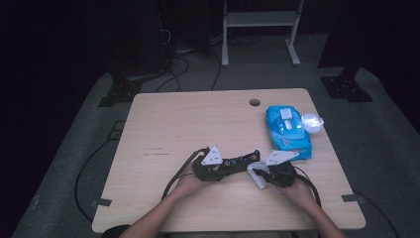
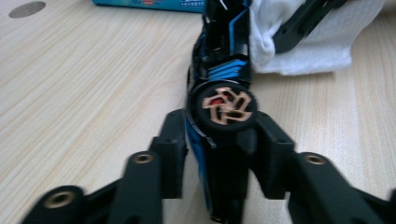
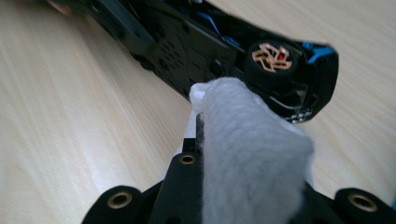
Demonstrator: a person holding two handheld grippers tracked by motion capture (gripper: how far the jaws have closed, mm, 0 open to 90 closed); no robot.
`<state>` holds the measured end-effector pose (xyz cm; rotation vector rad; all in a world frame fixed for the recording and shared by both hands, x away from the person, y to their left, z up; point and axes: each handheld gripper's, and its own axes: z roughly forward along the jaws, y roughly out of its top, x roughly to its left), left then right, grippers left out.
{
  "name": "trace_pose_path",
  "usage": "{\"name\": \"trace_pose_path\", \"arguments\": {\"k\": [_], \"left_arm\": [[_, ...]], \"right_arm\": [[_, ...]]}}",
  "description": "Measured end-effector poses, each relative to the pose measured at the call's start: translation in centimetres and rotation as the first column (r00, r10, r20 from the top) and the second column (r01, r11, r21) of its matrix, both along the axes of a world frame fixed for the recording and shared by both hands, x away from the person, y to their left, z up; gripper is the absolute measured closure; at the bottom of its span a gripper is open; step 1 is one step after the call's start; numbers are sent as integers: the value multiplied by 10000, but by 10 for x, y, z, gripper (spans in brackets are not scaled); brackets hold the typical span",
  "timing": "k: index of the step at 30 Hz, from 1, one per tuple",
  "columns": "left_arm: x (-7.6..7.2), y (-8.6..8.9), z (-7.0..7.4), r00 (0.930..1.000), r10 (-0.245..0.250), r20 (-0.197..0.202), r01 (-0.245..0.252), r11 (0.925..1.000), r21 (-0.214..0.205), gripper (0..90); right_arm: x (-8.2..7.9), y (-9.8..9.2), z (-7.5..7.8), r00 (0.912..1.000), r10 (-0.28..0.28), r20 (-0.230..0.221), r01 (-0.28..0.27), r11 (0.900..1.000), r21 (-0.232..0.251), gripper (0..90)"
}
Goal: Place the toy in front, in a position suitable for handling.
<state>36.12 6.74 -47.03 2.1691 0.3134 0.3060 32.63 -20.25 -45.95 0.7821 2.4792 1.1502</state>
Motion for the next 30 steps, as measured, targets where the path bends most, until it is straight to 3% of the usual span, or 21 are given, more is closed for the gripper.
{"name": "trace_pose_path", "arguments": {"k": [5, 8, 14, 21, 27, 30], "left_arm": [[1, 2, 0, 9999, -37, -123, 36, 9999, -94, 650], [1, 3, 1, 10000, 9, -95, -9, 10000, -55, 650], [4, 8, 1, 9996, 172, -225, -177, 9996, -202, 652], [6, 11, 1, 9992, 244, -307, -254, 9992, -310, 659], [6, 12, 2, 9990, 290, -336, -300, 9991, -303, 659], [6, 13, 2, 9991, 250, -332, -262, 9991, -345, 661]], "right_arm": [[-2, 14, 29, 9989, 169, 428, -214, 9940, 1076, 843], [6, 30, 36, 9990, 154, 412, -209, 9905, 1359, 842], [18, 64, 34, 9990, 220, 388, -266, 9922, 1222, 842], [25, 57, 32, 9988, -361, 319, 323, 9931, 1124, 843], [23, 74, 31, 9992, -11, 389, -34, 9933, 1152, 842], [26, 68, 31, 9992, -132, 390, 89, 9943, 1067, 842]]}}
